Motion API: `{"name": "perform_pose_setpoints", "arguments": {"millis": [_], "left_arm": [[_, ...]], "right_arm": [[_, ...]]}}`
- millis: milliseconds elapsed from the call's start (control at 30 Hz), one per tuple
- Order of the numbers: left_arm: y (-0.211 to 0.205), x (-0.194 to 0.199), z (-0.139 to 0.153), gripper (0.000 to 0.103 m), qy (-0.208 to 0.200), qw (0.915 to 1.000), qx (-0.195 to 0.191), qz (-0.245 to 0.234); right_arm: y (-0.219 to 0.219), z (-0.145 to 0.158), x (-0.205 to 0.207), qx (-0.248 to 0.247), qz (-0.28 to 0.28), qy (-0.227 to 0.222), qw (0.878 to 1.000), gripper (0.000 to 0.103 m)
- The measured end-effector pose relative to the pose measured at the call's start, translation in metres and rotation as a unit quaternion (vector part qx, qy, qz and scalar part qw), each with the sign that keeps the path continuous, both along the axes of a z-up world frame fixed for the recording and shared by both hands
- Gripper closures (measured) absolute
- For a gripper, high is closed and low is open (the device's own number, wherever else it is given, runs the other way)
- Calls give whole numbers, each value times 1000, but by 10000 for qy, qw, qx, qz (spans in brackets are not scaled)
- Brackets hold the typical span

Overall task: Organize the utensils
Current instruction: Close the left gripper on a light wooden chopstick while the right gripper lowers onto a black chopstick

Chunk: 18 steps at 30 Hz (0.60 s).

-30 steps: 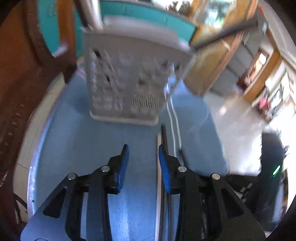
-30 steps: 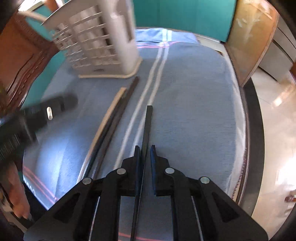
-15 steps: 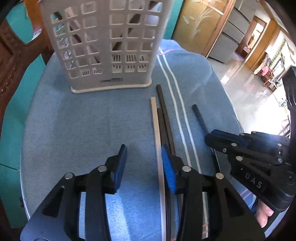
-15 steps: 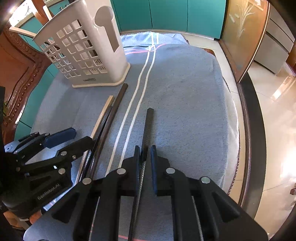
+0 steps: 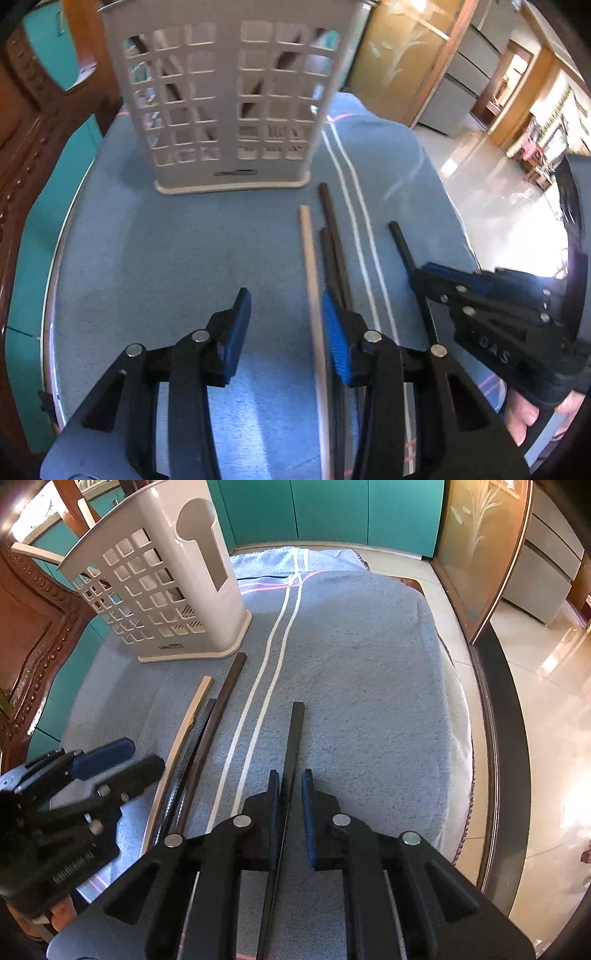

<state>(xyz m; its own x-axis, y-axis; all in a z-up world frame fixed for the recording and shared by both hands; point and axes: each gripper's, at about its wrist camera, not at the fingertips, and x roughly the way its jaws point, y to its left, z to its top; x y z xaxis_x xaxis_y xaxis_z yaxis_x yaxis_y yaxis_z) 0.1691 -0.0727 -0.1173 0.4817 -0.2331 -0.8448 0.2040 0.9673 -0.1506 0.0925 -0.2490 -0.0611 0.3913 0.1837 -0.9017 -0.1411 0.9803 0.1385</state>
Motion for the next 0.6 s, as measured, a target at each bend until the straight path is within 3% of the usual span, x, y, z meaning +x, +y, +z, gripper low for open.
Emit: {"name": "perform_pose_setpoints", "arguments": {"millis": [100,233,500,600], "left_arm": [[-6,0,-8,60,125,9997,220,-76],[-18,17,-14,59,154,9997,200,-14],[-3,24,-9,82,217,9990,399,-19],[6,19,-11,83,252,9986,466,8]], "right_arm": [[1,0,0,-35,14,-6,10000,90],[3,-3,2,-82,12,0,10000,90],[8,-4,1,-196,21,-38,9998,90],[8,-4,2,-184,18,-36,9998,91]]}}
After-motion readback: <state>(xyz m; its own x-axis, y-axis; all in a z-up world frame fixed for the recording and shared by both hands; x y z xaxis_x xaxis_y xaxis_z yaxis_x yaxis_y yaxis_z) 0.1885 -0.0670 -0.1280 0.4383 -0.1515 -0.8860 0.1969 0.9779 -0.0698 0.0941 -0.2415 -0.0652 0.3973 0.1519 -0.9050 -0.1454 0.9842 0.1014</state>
